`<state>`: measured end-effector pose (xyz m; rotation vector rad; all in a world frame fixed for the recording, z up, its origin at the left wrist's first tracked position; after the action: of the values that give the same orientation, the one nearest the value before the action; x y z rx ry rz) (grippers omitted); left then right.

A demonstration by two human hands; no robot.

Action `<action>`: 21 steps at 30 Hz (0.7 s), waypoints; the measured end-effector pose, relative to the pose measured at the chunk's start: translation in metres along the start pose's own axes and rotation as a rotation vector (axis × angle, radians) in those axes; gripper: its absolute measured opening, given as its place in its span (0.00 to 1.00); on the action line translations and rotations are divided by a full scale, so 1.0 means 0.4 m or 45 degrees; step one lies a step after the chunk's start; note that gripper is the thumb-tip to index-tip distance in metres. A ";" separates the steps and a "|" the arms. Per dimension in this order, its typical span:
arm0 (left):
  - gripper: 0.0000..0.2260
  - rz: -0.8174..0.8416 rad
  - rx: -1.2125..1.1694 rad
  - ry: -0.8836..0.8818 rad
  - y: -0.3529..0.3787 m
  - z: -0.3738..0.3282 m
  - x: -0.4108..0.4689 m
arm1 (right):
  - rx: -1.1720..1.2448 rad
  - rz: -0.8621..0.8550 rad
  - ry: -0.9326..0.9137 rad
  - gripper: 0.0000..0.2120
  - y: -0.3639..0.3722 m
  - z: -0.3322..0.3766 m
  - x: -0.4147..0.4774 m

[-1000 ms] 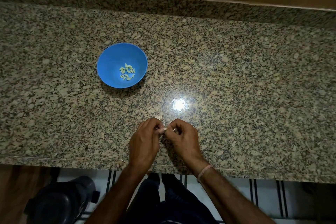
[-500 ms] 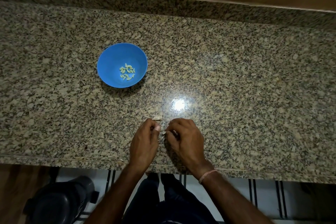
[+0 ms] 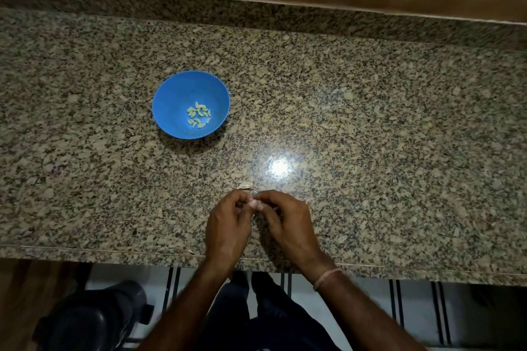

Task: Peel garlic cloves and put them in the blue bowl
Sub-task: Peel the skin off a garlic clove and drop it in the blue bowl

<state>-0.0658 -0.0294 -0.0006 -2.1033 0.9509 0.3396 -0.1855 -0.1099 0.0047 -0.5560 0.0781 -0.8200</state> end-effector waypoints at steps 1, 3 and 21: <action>0.04 0.011 -0.054 -0.035 0.001 0.000 0.000 | 0.132 -0.026 0.062 0.05 0.000 0.005 0.003; 0.06 0.038 -0.124 -0.071 0.002 0.001 0.001 | 0.292 -0.108 0.196 0.02 0.000 0.007 0.004; 0.02 -0.221 0.156 0.298 -0.004 0.012 -0.023 | 0.418 -0.101 0.424 0.06 -0.002 -0.036 -0.017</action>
<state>-0.0706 -0.0204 0.0021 -2.1244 0.8888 -0.0535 -0.1945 -0.1119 -0.0081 -0.1107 0.2232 -0.9742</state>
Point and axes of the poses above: each hand's wrist, its own x-axis towards the middle knuckle, its own y-axis out of the palm, z = x × y, the point moved 1 cm from there along x, towards the middle knuckle, and after that the axes turned 15 degrees about -y, right-handed, at the moved point
